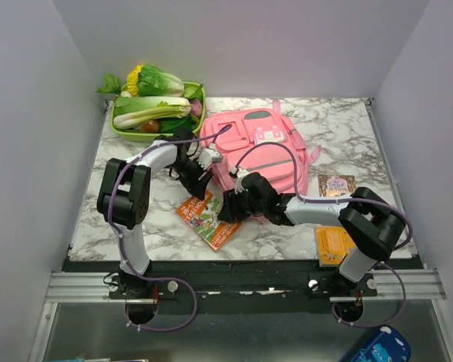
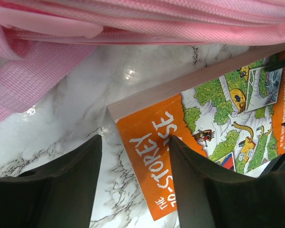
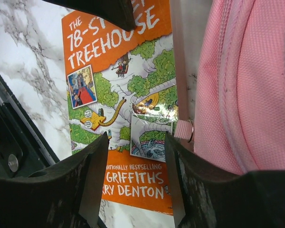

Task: Pack the student bag
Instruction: Pick up the book from the center of the board.

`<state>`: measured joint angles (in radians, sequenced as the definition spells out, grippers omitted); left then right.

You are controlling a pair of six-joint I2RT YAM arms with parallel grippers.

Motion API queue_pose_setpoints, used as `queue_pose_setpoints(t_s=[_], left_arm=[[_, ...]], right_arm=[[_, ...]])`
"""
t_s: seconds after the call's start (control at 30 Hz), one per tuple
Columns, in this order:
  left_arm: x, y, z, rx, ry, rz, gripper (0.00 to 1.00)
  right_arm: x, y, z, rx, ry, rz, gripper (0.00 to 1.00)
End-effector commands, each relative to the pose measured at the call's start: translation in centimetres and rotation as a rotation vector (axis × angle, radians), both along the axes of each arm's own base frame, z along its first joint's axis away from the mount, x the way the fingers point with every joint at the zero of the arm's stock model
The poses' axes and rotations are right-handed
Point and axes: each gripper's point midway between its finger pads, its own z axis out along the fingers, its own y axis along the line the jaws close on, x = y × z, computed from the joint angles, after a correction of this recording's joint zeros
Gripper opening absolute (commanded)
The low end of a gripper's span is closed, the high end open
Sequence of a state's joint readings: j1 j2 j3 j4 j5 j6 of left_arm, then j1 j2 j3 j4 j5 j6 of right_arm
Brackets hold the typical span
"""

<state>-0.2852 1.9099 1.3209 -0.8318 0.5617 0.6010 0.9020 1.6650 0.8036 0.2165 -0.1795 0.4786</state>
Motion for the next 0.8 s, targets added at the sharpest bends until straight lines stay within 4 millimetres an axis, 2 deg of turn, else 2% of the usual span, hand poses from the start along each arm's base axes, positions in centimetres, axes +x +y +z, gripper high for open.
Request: queue_pose_setpoints(t_s=[0.0, 0.03, 0.1, 0.13, 0.2, 0.23, 0.3, 0.5, 0.6, 0.77], left_arm=[[-1.1, -0.3, -1.2, -0.011, 0.036, -0.024, 0.58], [-1.3, -0.3, -1.2, -0.013, 0.039, -0.027, 0.47], [-1.7, -0.4, -1.5, -0.013, 0.043, -0.036, 0.35], [-1.7, -0.5, -1.6, -0.014, 0.041, -0.036, 0.25], [-1.8, -0.5, -1.4, -0.010, 0.030, -0.031, 0.15], [-1.7, -0.5, -1.2, -0.013, 0.021, -0.028, 0.06], [-1.2, -0.6, -0.2, -0.021, -0.010, -0.030, 0.01], [-0.8, -1.5, 4.3, -0.086, -0.062, -0.071, 0.00], [-1.4, -2.0, 6.8, -0.119, -0.082, -0.118, 0.00], [-3.7, -1.8, 10.7, -0.159, -0.119, -0.211, 0.00]], right_arm=[[-1.4, -0.8, -3.4, -0.059, 0.073, -0.001, 0.58], [-1.4, -0.7, -3.5, -0.053, 0.074, -0.001, 0.58], [-1.5, -0.6, -3.6, -0.049, 0.082, -0.002, 0.57], [-1.6, -0.6, -3.6, -0.044, 0.081, -0.002, 0.57], [-1.6, -0.7, -3.6, -0.042, 0.081, -0.003, 0.57], [-1.6, -0.7, -3.5, -0.041, 0.078, -0.003, 0.57], [-1.5, -0.8, -3.5, -0.050, 0.070, -0.002, 0.58], [-0.1, -1.5, -2.3, -0.073, -0.023, -0.028, 0.63], [1.0, -1.6, -1.3, -0.076, -0.086, -0.039, 0.65], [2.9, -2.0, -0.3, -0.073, -0.144, -0.067, 0.71]])
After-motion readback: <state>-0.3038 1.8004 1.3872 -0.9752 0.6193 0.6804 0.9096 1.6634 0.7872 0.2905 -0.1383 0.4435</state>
